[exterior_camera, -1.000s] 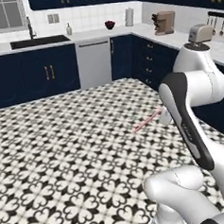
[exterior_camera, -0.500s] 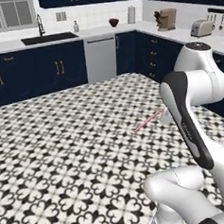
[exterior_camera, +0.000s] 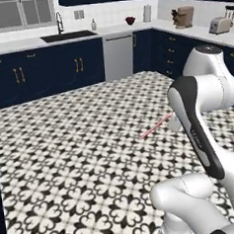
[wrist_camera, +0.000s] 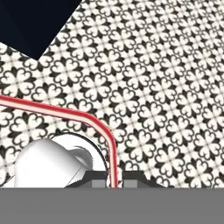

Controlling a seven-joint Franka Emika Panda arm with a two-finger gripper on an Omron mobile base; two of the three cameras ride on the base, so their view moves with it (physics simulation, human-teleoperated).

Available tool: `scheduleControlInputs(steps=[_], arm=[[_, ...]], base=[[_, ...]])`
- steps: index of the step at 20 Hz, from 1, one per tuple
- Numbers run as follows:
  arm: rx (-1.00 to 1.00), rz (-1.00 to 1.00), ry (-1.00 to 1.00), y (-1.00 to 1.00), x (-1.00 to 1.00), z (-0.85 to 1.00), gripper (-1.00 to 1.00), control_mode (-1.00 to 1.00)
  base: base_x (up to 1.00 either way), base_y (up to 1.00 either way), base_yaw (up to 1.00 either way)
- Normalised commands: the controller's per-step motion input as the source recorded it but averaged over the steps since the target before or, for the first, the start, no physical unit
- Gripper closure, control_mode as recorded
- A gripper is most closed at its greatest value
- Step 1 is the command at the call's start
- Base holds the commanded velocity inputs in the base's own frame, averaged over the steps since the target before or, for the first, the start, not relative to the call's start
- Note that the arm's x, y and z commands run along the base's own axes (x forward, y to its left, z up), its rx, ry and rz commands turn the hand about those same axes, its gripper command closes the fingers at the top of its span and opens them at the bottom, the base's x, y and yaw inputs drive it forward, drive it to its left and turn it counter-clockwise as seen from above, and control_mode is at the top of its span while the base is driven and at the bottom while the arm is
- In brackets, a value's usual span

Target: Take a straw from the drawer in front and place it inside the glass cup on the dining counter.

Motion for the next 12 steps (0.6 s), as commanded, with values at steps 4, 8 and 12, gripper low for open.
scheduleControlInputs(steps=[4,8,12], arm=[[0.0,0.0,0.0,0.0,0.0,0.0,1.0,1.0],[0.0,0.0,0.0,0.0,0.0,0.0,1.0,1.0],[0.0,0.0,0.0,0.0,0.0,0.0,1.0,1.0]], base=[[-0.53,1.0,-0.15],[-0.57,1.0,-0.18],[-0.55,1.0,-0.21]])
